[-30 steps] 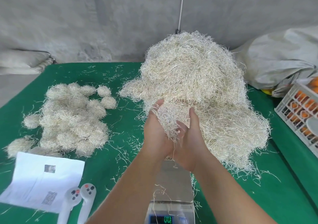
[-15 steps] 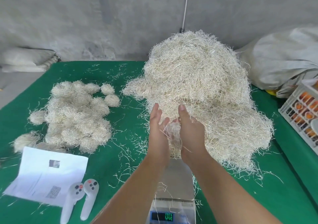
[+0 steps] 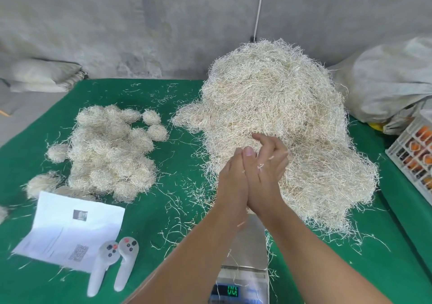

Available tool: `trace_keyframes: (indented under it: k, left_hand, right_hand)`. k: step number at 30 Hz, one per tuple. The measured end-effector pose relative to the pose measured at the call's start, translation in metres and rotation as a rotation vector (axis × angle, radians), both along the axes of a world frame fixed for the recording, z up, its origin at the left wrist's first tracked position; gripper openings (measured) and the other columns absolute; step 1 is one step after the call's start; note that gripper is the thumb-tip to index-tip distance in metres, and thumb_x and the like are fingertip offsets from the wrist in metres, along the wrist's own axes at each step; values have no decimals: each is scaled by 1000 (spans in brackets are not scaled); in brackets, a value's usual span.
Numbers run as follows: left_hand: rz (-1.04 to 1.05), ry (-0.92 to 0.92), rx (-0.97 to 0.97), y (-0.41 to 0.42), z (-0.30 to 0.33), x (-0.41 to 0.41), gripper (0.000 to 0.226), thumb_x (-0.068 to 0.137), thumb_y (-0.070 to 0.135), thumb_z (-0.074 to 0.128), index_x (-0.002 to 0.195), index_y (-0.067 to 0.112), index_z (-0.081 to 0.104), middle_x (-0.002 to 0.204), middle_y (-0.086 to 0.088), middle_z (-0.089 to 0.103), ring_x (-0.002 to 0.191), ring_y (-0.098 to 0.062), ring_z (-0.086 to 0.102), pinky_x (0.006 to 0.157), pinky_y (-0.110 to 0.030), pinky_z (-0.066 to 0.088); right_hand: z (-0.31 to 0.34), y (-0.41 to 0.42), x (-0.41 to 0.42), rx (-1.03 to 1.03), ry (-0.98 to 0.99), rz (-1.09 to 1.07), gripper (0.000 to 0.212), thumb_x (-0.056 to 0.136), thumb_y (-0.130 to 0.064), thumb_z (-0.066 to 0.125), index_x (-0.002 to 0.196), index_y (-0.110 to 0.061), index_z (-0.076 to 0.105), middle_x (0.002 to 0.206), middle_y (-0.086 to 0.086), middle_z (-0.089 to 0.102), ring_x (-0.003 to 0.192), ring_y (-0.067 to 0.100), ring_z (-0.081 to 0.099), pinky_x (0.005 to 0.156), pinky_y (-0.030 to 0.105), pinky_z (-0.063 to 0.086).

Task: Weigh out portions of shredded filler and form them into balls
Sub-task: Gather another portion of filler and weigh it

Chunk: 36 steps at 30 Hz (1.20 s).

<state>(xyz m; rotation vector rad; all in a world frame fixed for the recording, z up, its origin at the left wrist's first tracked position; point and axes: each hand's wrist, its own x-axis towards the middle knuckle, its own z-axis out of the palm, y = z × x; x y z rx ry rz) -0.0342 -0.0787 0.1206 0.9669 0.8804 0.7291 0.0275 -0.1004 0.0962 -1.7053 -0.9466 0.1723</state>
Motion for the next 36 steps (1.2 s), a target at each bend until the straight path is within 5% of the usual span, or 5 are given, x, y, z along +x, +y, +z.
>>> trace_keyframes:
  k: [8, 15, 22, 27, 36]
  left_hand:
    - [134, 17, 210, 20, -14, 2, 34, 100, 50, 46, 79, 39, 70, 71, 11, 69, 69, -7, 67, 65, -31, 54]
    - [-8, 450, 775, 36, -35, -3, 50, 104, 55, 16, 151, 53, 31, 152, 26, 25, 134, 10, 15, 115, -25, 13]
    - [-137, -46, 164, 20, -17, 4, 69, 87, 85, 42, 139, 43, 55, 132, 14, 67, 120, 6, 61, 111, -36, 46]
    - [-159, -119, -203, 34, -24, 5, 48, 100, 59, 54, 135, 27, 62, 125, -4, 74, 118, -18, 69, 106, -46, 54]
    - [-302, 529, 880, 151, -46, -58, 38, 102, 41, 56, 137, 43, 41, 137, 16, 39, 96, -7, 58, 85, -24, 57]
  right_hand:
    - [26, -6, -11, -142, 1116, 324, 46, 94, -71, 53, 118, -38, 74, 118, -2, 76, 110, 13, 72, 98, 39, 57]
    - [22, 7, -4, -15, 979, 182, 25, 98, -45, 64, 101, -24, 79, 100, 5, 80, 96, 21, 78, 85, 42, 59]
    - [7, 31, 10, 54, 645, 76, 53, 104, -44, 58, 62, -11, 63, 55, 6, 52, 51, 17, 49, 50, 29, 41]
    - [-25, 51, 20, -198, 224, 65, 29, 95, -59, 39, 83, -40, 57, 96, -7, 59, 90, 14, 50, 84, 43, 47]
    - [-46, 91, 15, -308, 701, 384, 30, 112, -38, 38, 138, -28, 49, 130, 8, 55, 115, 29, 57, 93, 32, 44]
